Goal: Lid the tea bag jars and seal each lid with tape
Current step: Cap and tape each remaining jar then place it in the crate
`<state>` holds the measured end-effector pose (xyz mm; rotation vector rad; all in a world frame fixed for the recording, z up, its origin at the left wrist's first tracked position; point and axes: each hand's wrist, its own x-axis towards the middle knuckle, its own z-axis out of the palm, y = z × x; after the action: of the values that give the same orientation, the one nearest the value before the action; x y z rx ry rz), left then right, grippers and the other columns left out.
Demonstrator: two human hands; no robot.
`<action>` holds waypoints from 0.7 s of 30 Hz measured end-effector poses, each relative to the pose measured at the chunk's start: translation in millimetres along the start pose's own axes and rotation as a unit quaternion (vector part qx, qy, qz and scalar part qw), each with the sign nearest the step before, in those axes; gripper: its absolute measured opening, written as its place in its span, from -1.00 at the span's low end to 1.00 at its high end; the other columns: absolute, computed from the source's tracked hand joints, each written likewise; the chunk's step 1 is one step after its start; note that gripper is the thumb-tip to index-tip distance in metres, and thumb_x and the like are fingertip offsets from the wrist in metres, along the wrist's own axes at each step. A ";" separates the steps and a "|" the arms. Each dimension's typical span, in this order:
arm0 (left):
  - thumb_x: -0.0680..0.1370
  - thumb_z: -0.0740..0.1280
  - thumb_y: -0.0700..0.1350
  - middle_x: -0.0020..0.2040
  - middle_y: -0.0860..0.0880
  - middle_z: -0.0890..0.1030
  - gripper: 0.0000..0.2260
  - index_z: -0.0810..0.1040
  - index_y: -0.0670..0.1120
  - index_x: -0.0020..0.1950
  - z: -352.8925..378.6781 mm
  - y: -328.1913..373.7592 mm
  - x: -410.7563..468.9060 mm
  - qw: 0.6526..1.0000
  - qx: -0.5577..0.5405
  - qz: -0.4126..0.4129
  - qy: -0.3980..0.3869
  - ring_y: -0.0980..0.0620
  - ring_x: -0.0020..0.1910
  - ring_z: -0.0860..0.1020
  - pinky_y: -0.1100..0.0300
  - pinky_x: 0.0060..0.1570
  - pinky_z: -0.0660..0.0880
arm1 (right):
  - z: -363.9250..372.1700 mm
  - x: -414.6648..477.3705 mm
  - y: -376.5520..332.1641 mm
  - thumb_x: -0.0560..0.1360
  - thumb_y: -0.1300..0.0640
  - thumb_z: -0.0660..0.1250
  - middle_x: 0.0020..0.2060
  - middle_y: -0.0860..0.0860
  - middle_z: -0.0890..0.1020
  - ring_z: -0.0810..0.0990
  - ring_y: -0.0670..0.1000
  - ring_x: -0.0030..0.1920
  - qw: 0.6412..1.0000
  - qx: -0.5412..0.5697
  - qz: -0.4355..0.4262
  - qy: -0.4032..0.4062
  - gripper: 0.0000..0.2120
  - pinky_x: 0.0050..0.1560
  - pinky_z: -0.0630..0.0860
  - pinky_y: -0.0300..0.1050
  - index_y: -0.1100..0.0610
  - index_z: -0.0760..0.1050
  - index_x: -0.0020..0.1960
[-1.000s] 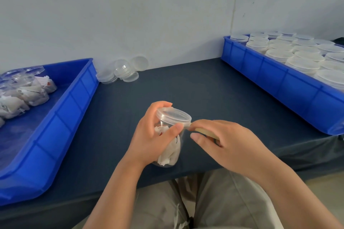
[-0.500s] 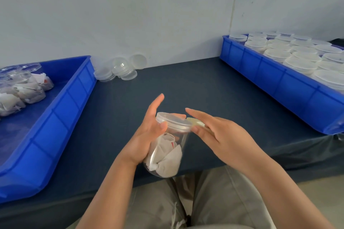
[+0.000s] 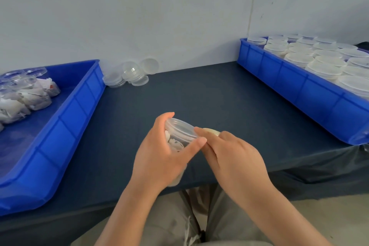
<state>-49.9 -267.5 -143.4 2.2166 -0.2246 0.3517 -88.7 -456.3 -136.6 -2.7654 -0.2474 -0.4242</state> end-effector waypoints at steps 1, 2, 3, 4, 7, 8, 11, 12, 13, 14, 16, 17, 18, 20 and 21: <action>0.31 0.29 0.63 0.15 0.57 0.46 -0.27 0.28 0.42 0.41 1.2 0.8 -0.8 1.000 -0.003 -0.004 0.018 0.54 0.12 0.47 0.40 -0.14 0.41 | -0.4 -0.8 -0.7 0.70 -0.30 -0.14 -0.11 -0.15 0.55 0.60 -0.06 -0.11 1.000 0.011 -0.008 -0.002 -0.49 -0.13 0.59 -0.11 -0.34 0.24 0.60; 0.30 0.32 0.60 0.15 0.57 0.47 -0.29 0.31 0.42 0.39 0.6 0.1 -0.6 0.999 -0.016 -0.010 0.029 0.51 0.11 0.49 0.39 -0.14 0.41 | -0.6 -1.1 0.9 0.69 -0.31 -0.13 -0.07 -0.17 0.58 0.61 -0.08 -0.07 0.999 0.039 -0.016 -0.009 -0.49 -0.10 0.58 -0.13 -0.34 0.22 0.60; 0.30 0.34 0.57 0.15 0.56 0.48 -0.33 0.33 0.43 0.36 -1.1 -2.1 0.9 0.999 -0.035 -0.020 0.033 0.48 0.10 0.52 0.38 -0.12 0.43 | -0.8 -0.4 4.3 0.67 -0.34 -0.11 -0.04 -0.22 0.59 0.61 -0.10 -0.05 0.996 0.076 -0.022 -0.028 -0.48 -0.08 0.56 -0.16 -0.34 0.17 0.61; 0.31 0.34 0.55 0.15 0.53 0.50 -0.36 0.35 0.42 0.35 -3.7 -4.1 2.9 0.997 -0.053 -0.031 0.035 0.43 0.10 0.55 0.38 -0.10 0.44 | -0.6 1.1 8.7 0.66 -0.37 -0.10 -0.07 -0.29 0.58 0.61 -0.15 -0.06 0.992 0.113 -0.023 -0.057 -0.47 -0.10 0.52 -0.20 -0.36 0.10 0.62; 0.32 0.32 0.54 0.16 0.42 0.56 -0.31 0.39 0.36 0.41 -10.8 -10.9 9.6 0.995 -0.090 -0.042 0.021 0.31 0.11 0.62 0.43 -0.11 0.52 | 1.3 4.8 19.7 0.65 -0.43 -0.06 -0.25 -0.42 0.54 0.57 -0.25 -0.21 0.970 0.193 -0.026 -0.147 -0.49 -0.24 0.36 -0.27 -0.40 0.05 0.58; 0.32 0.33 0.54 0.16 0.43 0.56 -0.28 0.39 0.34 0.44 -12.1 -12.3 11.2 0.994 -0.099 -0.042 0.017 0.33 0.11 0.61 0.46 -0.12 0.53 | 0.6 6.0 22.0 0.66 -0.43 -0.05 -0.25 -0.42 0.55 0.57 -0.27 -0.22 0.966 0.206 -0.035 -0.156 -0.51 -0.25 0.35 -0.27 -0.41 0.09 0.56; 0.33 0.39 0.46 0.10 0.55 0.54 -0.25 0.39 0.23 0.46 -15.7 -16.6 15.1 0.988 -0.148 -0.042 0.005 0.41 0.09 0.60 0.47 -0.19 0.55 | -5.0 10.8 28.2 0.64 -0.47 -0.05 -0.17 -0.47 0.54 0.57 -0.30 -0.18 0.970 0.197 -0.058 -0.133 -0.55 -0.26 0.36 -0.28 -0.49 0.15 0.50; 0.33 0.41 0.43 0.08 0.53 0.56 -0.26 0.40 0.19 0.44 -17.4 -20.2 16.6 0.985 -0.168 -0.043 -0.005 0.40 0.08 0.61 0.46 -0.20 0.56 | -6.7 13.0 30.2 0.62 -0.50 -0.04 -0.10 -0.55 0.52 0.57 -0.33 -0.14 0.973 0.188 -0.060 -0.121 -0.56 -0.20 0.38 -0.28 -0.53 0.16 0.48; 0.33 0.42 0.41 0.07 0.48 0.60 -0.27 0.42 0.15 0.42 -18.5 -23.7 18.3 0.981 -0.189 -0.048 -0.016 0.34 0.08 0.63 0.41 -0.19 0.59 | -7.9 15.2 32.8 0.59 -0.52 -0.02 0.02 -0.60 0.50 0.57 -0.31 -0.09 0.976 0.179 -0.055 -0.115 -0.58 -0.11 0.44 -0.24 -0.60 0.16 0.44; 0.33 0.44 0.41 0.08 0.40 0.64 -0.28 0.46 0.11 0.40 -19.4 -27.8 20.1 0.976 -0.210 -0.053 -0.027 0.25 0.08 0.67 0.34 -0.17 0.62 | -8.1 17.3 35.4 0.57 -0.53 -0.01 0.15 -0.61 0.47 0.58 -0.27 -0.03 0.977 0.171 -0.048 -0.114 -0.61 -0.02 0.48 -0.18 -0.66 0.14 0.39; 0.35 0.46 0.48 0.10 0.21 0.70 -0.26 0.51 0.03 0.34 -20.1 -36.1 23.6 0.967 -0.244 -0.053 -0.046 0.09 0.06 0.71 0.19 -0.11 0.65 | -6.8 19.1 39.2 0.57 -0.52 0.02 0.24 -0.62 0.45 0.59 -0.25 -0.02 0.977 0.172 -0.038 -0.120 -0.62 0.05 0.51 -0.16 -0.70 0.13 0.38; 0.35 0.47 0.52 0.09 0.12 0.71 -0.24 0.54 -0.02 0.30 -20.1 -39.5 26.5 0.963 -0.258 -0.047 -0.060 0.05 0.03 0.72 0.17 -0.11 0.64 | -5.1 18.9 40.2 0.57 -0.51 0.02 0.14 -0.58 0.51 0.59 -0.25 -0.05 0.976 0.180 -0.034 -0.119 -0.60 0.00 0.52 -0.18 -0.68 0.13 0.40; 0.36 0.47 0.52 0.07 0.05 0.72 -0.23 0.55 -0.07 0.27 -19.1 -42.3 26.8 0.958 -0.272 -0.038 -0.075 0.03 -0.02 0.72 0.17 -0.12 0.64 | -3.3 18.6 41.1 0.58 -0.50 0.03 0.01 -0.42 0.61 0.60 -0.19 -0.11 0.975 0.182 -0.035 -0.120 -0.58 -0.06 0.55 -0.17 -0.68 0.12 0.43; 0.44 0.46 0.46 0.05 -0.03 0.71 -0.30 0.56 -0.12 0.23 -14.8 -45.3 28.1 0.952 -0.283 -0.017 -0.118 0.02 -0.05 0.70 0.17 -0.13 0.62 | -0.5 18.1 41.9 0.59 -0.50 0.03 -0.19 -0.06 0.65 0.60 -0.03 -0.22 0.975 0.183 -0.034 -0.119 -0.56 -0.11 0.61 -0.10 -0.72 0.04 0.44; 0.48 0.44 0.45 0.07 -0.04 0.70 -0.34 0.57 -0.10 0.23 -12.0 -46.4 28.0 0.951 -0.281 -0.011 -0.132 0.02 -0.02 0.69 0.15 -0.10 0.62 | -0.3 18.2 41.2 0.59 -0.50 0.03 -0.21 -0.01 0.65 0.61 -0.01 -0.24 0.975 0.185 -0.034 -0.118 -0.56 -0.09 0.62 -0.09 -0.73 0.01 0.44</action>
<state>-12.5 -230.5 -161.3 1.6910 -0.3923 -0.0304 -62.6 -492.6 -142.8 -2.4403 -0.4314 -0.0521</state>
